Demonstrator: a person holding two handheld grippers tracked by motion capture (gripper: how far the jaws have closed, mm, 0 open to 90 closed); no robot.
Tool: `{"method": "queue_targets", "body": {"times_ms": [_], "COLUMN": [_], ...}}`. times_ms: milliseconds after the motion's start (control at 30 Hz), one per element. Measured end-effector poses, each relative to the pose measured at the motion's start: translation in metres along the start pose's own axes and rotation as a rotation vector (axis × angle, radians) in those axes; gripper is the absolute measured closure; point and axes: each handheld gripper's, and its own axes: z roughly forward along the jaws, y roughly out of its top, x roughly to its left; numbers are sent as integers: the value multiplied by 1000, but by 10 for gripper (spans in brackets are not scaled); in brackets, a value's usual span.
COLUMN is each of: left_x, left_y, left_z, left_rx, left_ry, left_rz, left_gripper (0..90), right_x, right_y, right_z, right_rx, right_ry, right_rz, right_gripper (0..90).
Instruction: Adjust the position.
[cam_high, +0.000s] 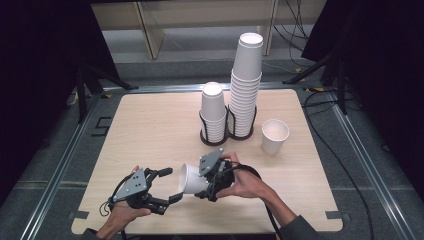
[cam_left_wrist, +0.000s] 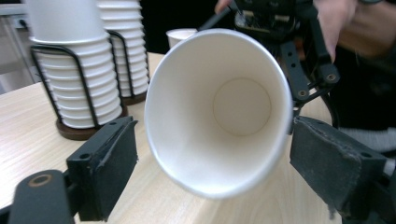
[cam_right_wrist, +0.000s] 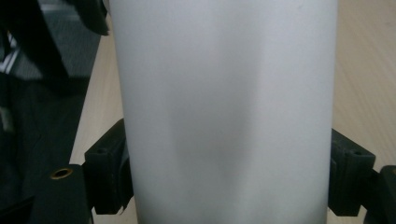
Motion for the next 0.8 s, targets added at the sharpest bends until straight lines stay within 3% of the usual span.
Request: {"method": "queue_targets", "body": {"times_ms": [67, 200, 267, 433, 567, 767, 800], "left_x": [2, 4, 5, 8, 8, 5, 5], "left_y": [0, -1, -2, -2, -2, -3, -3], "left_z": [-1, -1, 1, -2, -1, 5, 6], "left_rx": [-11, -36, -60, -57, -64, -56, -61], "left_ry": [4, 3, 0, 30, 32, 32, 25], "left_rz": [-23, -100, -111, -147, -159, -179, -183], "left_gripper": [145, 143, 145, 144, 144, 144, 144], "right_x": [-4, -7, -8, -10, -9, -2, -2], "right_y": [-5, -10, -11, -16, -17, -13, -12], "right_z": [-4, -8, -9, -10, -7, 1, 3], "right_rx": [-72, -165, -217, -306, -334, -330, -341], "right_ry": [-22, -40, -50, -71, -79, -34, -38], "right_rz": [49, 97, 105, 147, 143, 137, 119], "right_gripper": [211, 210, 209, 208, 208, 207, 207]}}
